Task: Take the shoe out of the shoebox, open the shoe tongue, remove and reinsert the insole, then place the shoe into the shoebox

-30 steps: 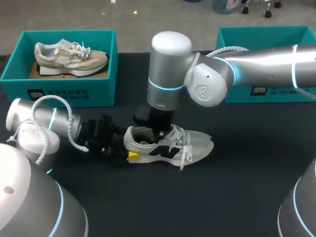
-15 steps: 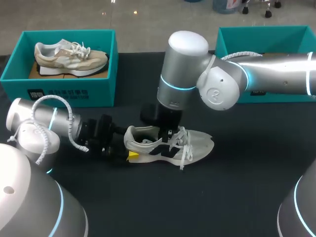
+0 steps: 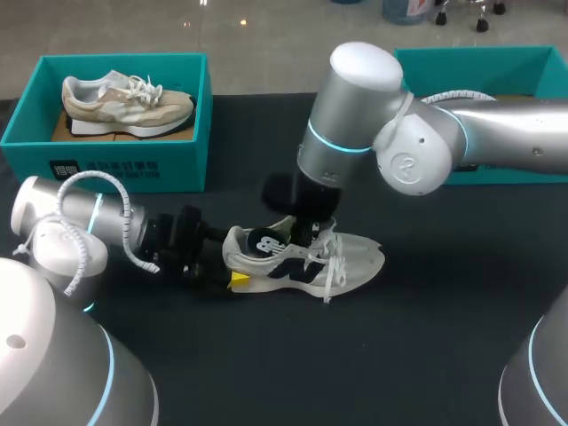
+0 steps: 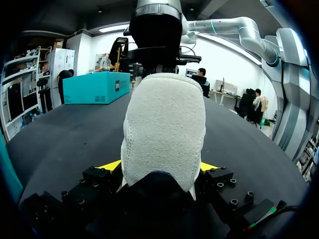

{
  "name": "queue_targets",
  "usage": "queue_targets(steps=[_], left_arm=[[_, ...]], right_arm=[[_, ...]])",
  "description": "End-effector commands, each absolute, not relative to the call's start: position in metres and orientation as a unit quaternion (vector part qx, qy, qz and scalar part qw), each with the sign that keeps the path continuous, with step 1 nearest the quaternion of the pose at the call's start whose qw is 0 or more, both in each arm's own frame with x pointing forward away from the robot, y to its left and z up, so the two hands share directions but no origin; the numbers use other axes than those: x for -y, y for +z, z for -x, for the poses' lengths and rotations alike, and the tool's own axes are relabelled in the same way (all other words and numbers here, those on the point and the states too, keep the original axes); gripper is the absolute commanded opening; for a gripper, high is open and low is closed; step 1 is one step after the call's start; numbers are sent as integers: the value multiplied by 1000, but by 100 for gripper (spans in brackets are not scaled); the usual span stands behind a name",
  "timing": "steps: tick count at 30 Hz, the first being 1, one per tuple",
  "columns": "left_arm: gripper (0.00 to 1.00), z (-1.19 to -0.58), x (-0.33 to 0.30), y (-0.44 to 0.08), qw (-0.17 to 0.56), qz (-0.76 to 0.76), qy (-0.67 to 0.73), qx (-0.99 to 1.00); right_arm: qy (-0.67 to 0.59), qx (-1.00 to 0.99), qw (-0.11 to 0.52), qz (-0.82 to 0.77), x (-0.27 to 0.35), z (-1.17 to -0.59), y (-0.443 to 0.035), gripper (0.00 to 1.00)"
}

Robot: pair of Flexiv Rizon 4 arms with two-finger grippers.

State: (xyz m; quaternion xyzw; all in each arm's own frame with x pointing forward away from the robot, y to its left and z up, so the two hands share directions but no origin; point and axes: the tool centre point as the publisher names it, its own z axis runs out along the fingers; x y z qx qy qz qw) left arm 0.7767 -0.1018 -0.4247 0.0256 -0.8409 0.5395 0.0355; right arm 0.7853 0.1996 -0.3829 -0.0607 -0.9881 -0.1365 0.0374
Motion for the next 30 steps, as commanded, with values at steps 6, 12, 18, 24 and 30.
queue_targets(steps=[6,12,18,24,30], left_arm=[[0,-777,100,-429,36,-25,537,842],[0,-777,100,-429,36,-25,537,842],[0,-777,100,-429,36,-25,537,842],[0,-777,100,-429,36,-25,537,842],[0,-777,100,-429,36,-25,537,842]], right_arm=[[-183,981,19,59,-187,-786,-361,0],[-207,978,16,33,-209,-791,-347,0],[-220,975,26,18,-233,-795,-338,0],[-234,972,31,8,-253,-803,-330,0],[-242,970,35,1,-264,-806,-328,0]])
